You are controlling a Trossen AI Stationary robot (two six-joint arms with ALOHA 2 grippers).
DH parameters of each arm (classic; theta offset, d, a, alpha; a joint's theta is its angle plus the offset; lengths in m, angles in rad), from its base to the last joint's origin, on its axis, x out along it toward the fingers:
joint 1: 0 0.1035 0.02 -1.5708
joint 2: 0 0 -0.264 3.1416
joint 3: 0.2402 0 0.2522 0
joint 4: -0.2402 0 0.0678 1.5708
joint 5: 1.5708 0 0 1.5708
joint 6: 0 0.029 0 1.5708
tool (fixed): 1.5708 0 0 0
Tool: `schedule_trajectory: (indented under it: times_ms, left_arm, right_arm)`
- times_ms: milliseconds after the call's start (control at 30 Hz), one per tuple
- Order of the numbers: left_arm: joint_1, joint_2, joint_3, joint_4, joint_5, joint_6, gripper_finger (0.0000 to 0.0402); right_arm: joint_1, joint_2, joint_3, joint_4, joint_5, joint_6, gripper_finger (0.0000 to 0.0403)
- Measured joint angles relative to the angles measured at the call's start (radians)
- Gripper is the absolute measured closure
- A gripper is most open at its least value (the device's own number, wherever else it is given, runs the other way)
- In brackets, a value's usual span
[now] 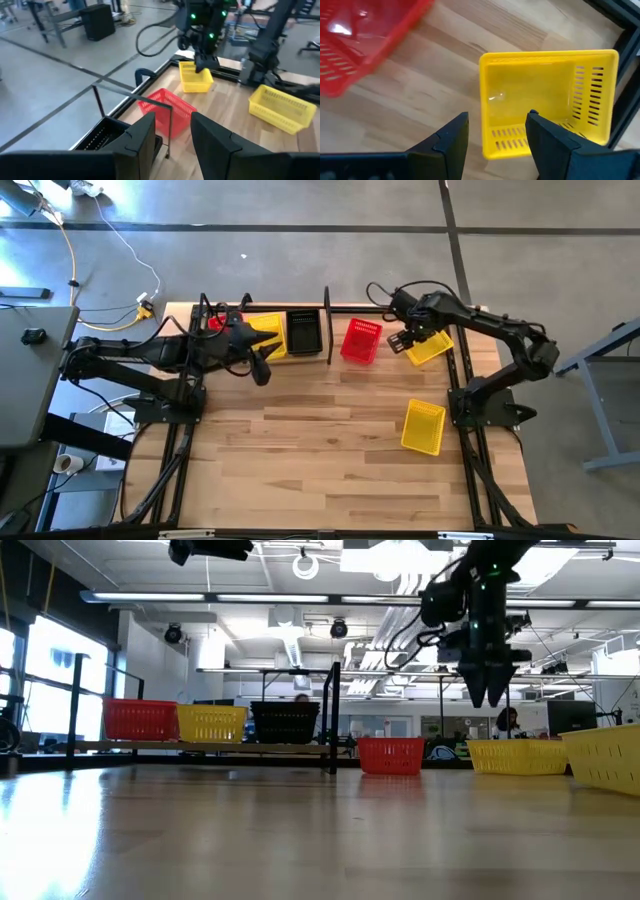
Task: Stack baskets on shelf by color
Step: Stack the top yellow bin on top of the yellow bin on the shelf
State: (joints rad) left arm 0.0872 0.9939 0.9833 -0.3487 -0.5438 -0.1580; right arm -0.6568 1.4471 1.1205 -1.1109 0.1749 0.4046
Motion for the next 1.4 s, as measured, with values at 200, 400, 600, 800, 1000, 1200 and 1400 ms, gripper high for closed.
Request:
schedule_trajectory:
  times_ms: [200,400,600,800,1000,1200,1400]
  left_arm:
    - [0.000,0.000,0.000,-0.032,-0.029,-0.023,0.0287]
    - [0.000,0.000,0.000,-0.051,-0.029,-0.049,0.0287]
    - [0.000,0.000,0.000,-0.052,-0.029,-0.024,0.0287]
    - [0.005,0.001,0.000,-0.052,-0.046,0.053,0.0287]
    - [0.039,0.001,0.000,-0.052,-0.050,0.104,0.0287]
    - [0.059,0.001,0.000,-0.051,-0.044,0.109,0.0287]
    - [0.065,0.001,0.000,-0.052,-0.044,0.110,0.0287]
  right_arm:
    - [-0.025,0.000,-0.109,0.086,-0.016,-0.013,0.0222]
    - [-0.025,0.000,-0.206,0.133,-0.014,0.027,0.0222]
    - [-0.024,-0.001,-0.227,0.170,-0.012,0.053,0.0222]
    - [-0.029,-0.002,-0.226,0.162,-0.040,0.076,0.0222]
    - [-0.028,-0.003,-0.226,0.164,-0.044,0.078,0.0222]
    - [-0.029,-0.002,-0.226,0.167,-0.040,0.097,0.0251]
    - [-0.029,-0.002,-0.226,0.171,-0.037,0.114,0.0317]
